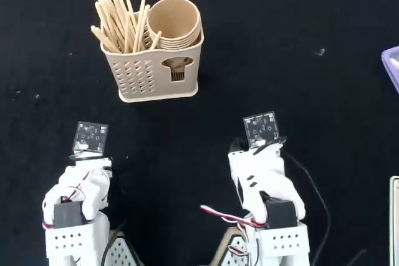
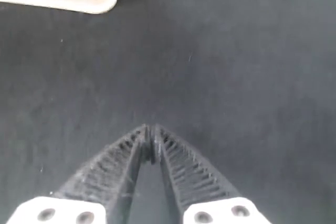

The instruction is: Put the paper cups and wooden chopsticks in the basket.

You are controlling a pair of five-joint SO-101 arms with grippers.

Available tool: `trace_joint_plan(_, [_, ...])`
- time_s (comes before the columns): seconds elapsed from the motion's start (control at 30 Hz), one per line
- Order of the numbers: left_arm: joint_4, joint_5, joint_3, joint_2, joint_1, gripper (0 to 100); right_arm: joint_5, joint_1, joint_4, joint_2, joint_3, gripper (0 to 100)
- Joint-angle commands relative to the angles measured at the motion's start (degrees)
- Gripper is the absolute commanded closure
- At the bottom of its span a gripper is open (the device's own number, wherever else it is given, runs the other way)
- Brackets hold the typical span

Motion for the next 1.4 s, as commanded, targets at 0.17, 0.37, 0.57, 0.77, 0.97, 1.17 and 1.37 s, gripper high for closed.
trace_joint_plan(0.17, [0.35, 13.19, 1.8, -0.35, 0.4, 95, -0.09, 1.14, 8.88, -5.41, -0.13, 98.7])
trace_joint_plan(0.37, [0.88, 13.1, 1.8, -0.35, 0.57, 95, -0.18, 1.32, 16.18, -5.41, -0.13, 98.7])
trace_joint_plan(0.57, [0.88, 13.1, 1.8, -0.35, 0.57, 95, -0.09, 1.32, 16.18, -5.41, -0.13, 98.7])
trace_joint_plan(0.77, [0.88, 13.1, 1.8, -0.35, 0.57, 95, -0.09, 1.32, 16.18, -5.41, -0.13, 98.7])
trace_joint_plan(0.97, [0.88, 13.1, 1.8, -0.35, 0.57, 95, -0.09, 1.32, 16.18, -5.41, -0.13, 98.7])
trace_joint_plan(1.17, [0.88, 13.1, 1.8, -0.35, 0.57, 95, -0.09, 1.32, 16.18, -5.41, -0.13, 98.7])
trace_joint_plan(1.37, [0.88, 13.1, 1.8, -0.35, 0.57, 95, -0.09, 1.32, 16.18, -5.41, -0.13, 98.7])
